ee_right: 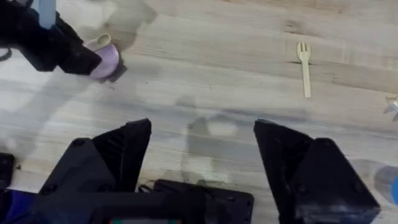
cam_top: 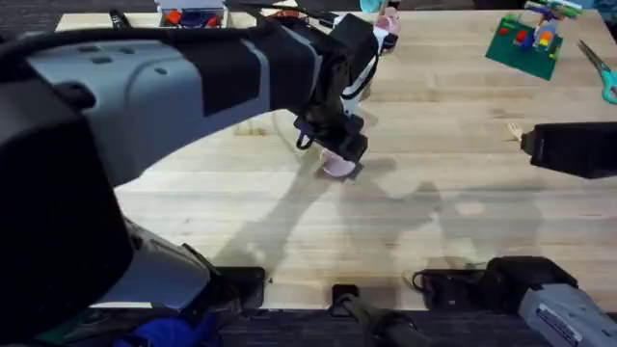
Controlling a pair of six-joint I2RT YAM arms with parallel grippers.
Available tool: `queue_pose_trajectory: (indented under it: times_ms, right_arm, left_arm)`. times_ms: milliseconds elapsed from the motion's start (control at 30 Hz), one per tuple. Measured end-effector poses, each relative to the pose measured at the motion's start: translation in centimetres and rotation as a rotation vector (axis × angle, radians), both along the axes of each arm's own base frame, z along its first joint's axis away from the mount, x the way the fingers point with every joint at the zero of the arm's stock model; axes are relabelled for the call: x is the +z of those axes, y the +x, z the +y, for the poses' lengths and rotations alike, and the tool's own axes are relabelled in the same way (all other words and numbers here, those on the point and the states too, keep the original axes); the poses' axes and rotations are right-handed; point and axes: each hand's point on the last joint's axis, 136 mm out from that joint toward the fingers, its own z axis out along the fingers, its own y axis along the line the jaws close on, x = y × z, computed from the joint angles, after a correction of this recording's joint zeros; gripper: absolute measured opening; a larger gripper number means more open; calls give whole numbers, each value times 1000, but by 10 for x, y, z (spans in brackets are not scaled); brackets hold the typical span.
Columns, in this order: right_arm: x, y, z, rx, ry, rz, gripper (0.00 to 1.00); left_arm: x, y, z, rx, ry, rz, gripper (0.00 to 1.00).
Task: Pick up a utensil and set it on the pink plate, then put the other utensil in the container.
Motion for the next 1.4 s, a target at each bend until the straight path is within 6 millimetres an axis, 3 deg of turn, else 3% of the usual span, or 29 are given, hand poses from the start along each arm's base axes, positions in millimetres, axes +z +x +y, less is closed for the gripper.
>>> queue_pose_trajectory:
  times_ms: [200,333,500,867,1000,1133,1267,1400]
  right_arm:
    - [0,0,0,0,0,0,996]
    - [0,0,0,0,0,0,996]
    - [0,0,0,0,0,0,996]
    - [0,0,0,0,0,0,996]
    - [0,0,0,0,0,0,996]
    - [0,0,0,0,0,0,996]
    - [0,0,0,0,0,0,996]
    - [0,0,0,0,0,1,996]
  left_arm:
    - [2,-1,1,0,6,7,621]
    - [21,10,-8,0,-23,-29,691]
    - [52,21,-17,-5,-47,-63,978]
    - [108,28,-11,-74,-41,-100,995]
    - [118,38,9,-39,-50,-116,993]
    - [141,43,31,-38,-113,-146,994]
    - [166,39,53,-65,-184,-181,995]
    - [174,33,68,-96,-203,-186,995]
